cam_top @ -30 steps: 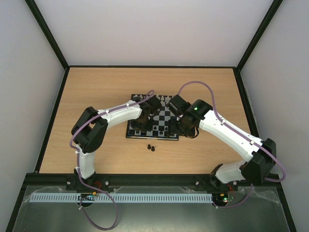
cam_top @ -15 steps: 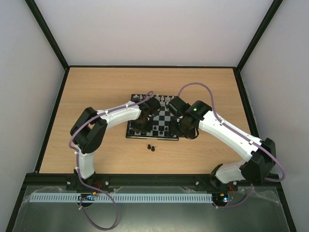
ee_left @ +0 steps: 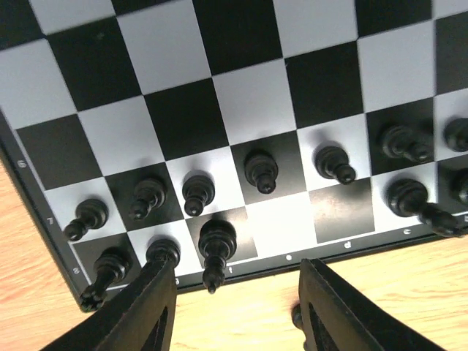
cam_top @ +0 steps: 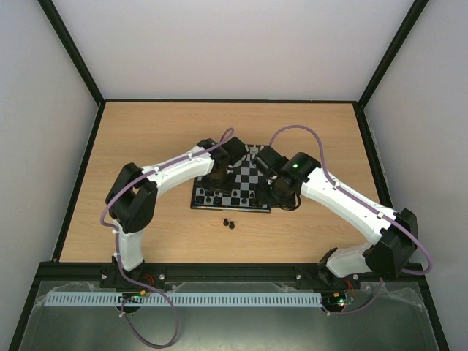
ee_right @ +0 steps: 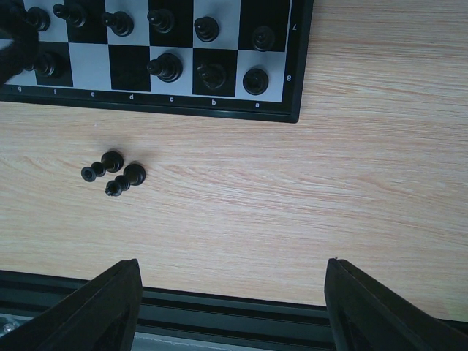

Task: Set up the chess pieces on the board
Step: Pick up the chess piece at the center of the board.

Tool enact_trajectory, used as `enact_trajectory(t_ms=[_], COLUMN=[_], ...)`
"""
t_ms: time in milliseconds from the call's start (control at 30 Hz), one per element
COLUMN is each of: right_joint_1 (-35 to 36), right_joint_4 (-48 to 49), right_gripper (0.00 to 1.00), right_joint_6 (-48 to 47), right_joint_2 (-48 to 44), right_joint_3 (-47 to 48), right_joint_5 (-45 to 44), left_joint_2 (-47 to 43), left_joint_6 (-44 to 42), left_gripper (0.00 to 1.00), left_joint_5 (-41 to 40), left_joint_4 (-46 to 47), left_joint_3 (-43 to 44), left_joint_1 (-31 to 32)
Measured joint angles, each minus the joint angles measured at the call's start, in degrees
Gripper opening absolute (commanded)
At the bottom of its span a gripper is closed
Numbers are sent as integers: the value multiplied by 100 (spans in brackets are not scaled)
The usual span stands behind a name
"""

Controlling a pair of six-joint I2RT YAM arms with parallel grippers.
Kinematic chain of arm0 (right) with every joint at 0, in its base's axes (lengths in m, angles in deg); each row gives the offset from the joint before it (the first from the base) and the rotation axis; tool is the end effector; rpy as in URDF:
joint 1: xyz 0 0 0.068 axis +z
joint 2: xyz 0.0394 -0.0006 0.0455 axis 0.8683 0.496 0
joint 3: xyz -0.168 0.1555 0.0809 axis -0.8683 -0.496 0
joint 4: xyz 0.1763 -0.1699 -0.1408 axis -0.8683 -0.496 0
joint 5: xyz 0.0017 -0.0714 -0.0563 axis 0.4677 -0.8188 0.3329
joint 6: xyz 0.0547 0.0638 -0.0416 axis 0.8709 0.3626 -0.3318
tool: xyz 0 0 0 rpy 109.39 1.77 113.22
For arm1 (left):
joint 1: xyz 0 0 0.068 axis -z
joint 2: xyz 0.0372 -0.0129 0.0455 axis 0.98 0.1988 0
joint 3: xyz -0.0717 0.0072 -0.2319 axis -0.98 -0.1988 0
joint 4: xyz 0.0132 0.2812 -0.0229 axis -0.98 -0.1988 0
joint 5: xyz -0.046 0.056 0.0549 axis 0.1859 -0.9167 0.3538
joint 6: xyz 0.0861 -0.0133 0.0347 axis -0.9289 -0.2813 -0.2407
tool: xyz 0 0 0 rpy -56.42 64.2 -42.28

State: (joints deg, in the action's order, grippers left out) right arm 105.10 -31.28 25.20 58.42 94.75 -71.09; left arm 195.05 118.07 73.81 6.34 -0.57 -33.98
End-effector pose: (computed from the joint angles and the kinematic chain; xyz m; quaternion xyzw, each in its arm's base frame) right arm 0.2238 0.2190 0.2234 -0.0041 0.9771 0.1381 0.1617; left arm 0.2873 -0.2803 0.1250 0.1367 0.9855 -0.0505 0.0867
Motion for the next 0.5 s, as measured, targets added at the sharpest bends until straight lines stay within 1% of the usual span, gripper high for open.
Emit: enact_trajectory(t_ms=[167,233,367,433,500], right_joint_1=[0,0,0,-2,-2], right_joint_4=[0,0,-9,-7,-9], right_gripper=[72,74,81,86,87], right_joint_6=[0,0,-2,-15,-15], right_joint_2=[2,2,11,17,17], right_joint_3=[7,20,81,133,166], right_joint_5=[2,2,15,17,20], left_joint_2=[-199,-310,-577,-741,-935], left_joint_6=[7,9,22,15,-2], left_gripper=[59,64,73,75,77], left_joint_5=[-61,-74,-68,-9,94], left_joint_4=[-280,-382,-590,-643,-682], left_joint_3=[356,457,691,761,796], left_joint_1=[-2,-13,-28,-42,-63])
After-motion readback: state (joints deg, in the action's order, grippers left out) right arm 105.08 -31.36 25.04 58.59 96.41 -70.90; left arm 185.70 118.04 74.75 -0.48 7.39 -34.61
